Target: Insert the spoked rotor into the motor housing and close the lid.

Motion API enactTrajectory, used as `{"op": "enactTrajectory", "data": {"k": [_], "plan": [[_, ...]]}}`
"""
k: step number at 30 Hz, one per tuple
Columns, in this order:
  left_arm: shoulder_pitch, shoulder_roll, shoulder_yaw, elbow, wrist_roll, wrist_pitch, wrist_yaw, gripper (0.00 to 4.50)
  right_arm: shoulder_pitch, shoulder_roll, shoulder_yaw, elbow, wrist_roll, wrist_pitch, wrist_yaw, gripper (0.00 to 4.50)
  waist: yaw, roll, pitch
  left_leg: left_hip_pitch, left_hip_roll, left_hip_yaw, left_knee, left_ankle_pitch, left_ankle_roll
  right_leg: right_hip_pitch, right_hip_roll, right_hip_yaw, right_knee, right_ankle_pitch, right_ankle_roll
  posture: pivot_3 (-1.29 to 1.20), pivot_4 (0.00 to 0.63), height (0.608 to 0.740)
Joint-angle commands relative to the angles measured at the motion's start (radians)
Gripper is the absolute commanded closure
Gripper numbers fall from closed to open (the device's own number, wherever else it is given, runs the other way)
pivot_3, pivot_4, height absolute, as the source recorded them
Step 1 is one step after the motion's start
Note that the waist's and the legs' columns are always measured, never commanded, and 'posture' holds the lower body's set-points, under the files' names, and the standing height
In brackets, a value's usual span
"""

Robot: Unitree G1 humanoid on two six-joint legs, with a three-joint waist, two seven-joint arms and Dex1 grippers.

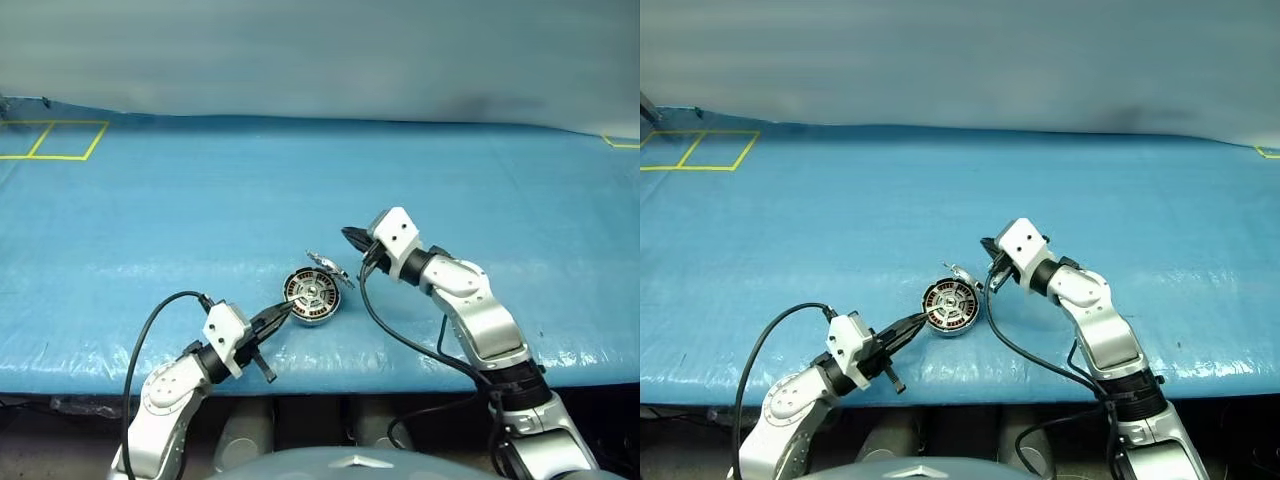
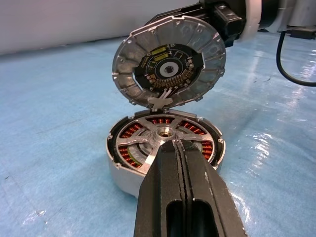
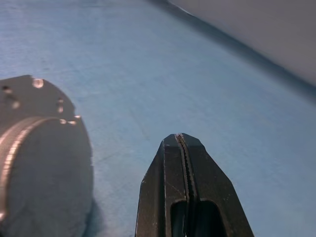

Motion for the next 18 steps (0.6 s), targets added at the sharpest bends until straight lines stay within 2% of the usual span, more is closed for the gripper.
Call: {"op": "enactTrajectory", "data": {"k": [1,7,12,18], "plan": [[0.022,-0.004,0.013,-0.002,-0.009,-0.041,0.018,4.48,0.022,-0.004,0.023,-0.088,0.047,0.045,0.049,4.5,0.001,0.0,0.0,0.0,0.0,0.0,0.0,0.0,0.0,0.0,0.0,0.0,0.0,0.0,0.0,0.0,0.15,0.74],[0.031,-0.004,0.009,0.056,0.017,-0.074,0.044,4.48,0.124,0.026,0.067,-0.205,0.066,0.113,0.025,4.5,0.0,0.0,0.0,0.0,0.0,0.0,-0.002,0.0,0.0,-0.001,0.0,0.0,-0.001,0.0,-0.001,0.0,0.15,0.74],[0.0,0.0,-0.005,0.107,0.019,-0.093,0.03,4.48,0.211,0.142,0.089,-0.239,0.066,0.134,-0.083,4.5,-0.003,0.0,0.0,0.0,0.001,0.0,-0.003,0.0,0.0,-0.002,0.0,0.0,-0.001,-0.001,-0.001,0.0,0.15,0.74],[-0.039,0.005,-0.007,0.152,0.014,-0.1,0.017,4.48,0.27,0.235,0.138,-0.201,0.075,0.103,-0.13,4.5,-0.004,0.0,0.0,0.0,0.001,0.0,-0.006,0.0,0.0,-0.002,0.0,0.0,-0.003,-0.001,-0.001,0.0,0.15,0.74]]}}
